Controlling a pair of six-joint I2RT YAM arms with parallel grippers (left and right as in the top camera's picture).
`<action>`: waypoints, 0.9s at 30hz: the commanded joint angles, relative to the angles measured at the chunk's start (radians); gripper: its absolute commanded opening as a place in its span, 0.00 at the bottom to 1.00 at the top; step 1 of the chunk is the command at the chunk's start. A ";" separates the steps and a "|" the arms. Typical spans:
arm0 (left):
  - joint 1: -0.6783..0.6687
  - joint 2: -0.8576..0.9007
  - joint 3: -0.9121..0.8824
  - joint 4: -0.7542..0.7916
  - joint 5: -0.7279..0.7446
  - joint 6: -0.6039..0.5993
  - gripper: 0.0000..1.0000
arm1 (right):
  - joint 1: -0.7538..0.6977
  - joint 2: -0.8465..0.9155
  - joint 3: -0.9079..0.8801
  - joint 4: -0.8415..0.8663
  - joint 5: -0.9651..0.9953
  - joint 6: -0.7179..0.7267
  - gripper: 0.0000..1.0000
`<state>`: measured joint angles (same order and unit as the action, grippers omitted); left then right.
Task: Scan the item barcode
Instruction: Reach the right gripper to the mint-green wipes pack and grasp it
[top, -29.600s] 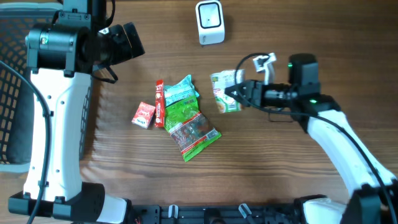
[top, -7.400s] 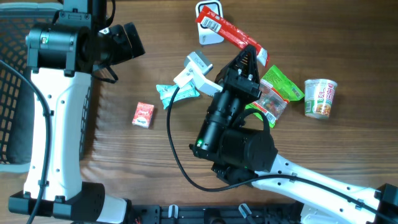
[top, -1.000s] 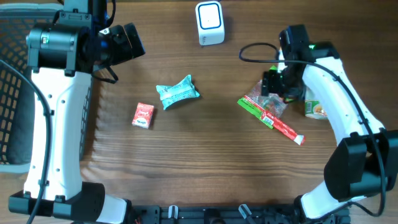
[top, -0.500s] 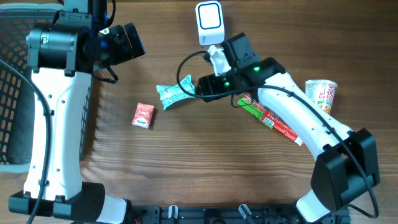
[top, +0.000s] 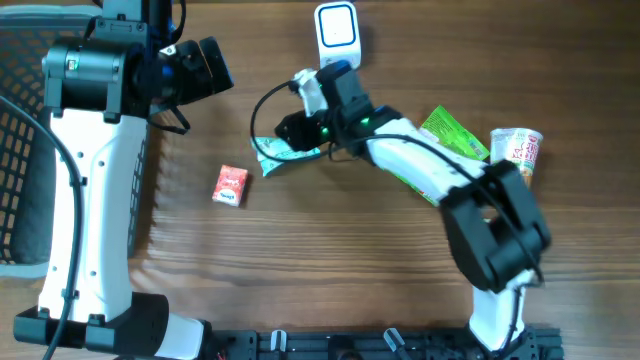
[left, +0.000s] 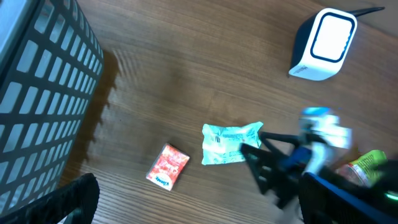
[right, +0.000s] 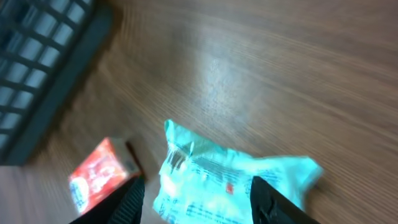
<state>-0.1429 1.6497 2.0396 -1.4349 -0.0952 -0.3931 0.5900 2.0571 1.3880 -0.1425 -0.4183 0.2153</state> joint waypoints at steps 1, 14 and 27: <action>0.005 0.000 0.003 0.000 0.005 0.020 1.00 | 0.053 0.130 -0.001 0.103 -0.023 0.002 0.56; 0.005 0.000 0.003 -0.001 0.005 0.020 1.00 | 0.014 0.036 0.000 -0.070 0.017 -0.095 0.48; 0.005 0.000 0.003 -0.001 0.005 0.020 1.00 | 0.024 -0.229 -0.030 -0.337 -0.073 -0.058 0.28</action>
<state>-0.1429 1.6497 2.0396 -1.4353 -0.0948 -0.3931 0.6006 1.7733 1.3903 -0.4583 -0.4538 0.1364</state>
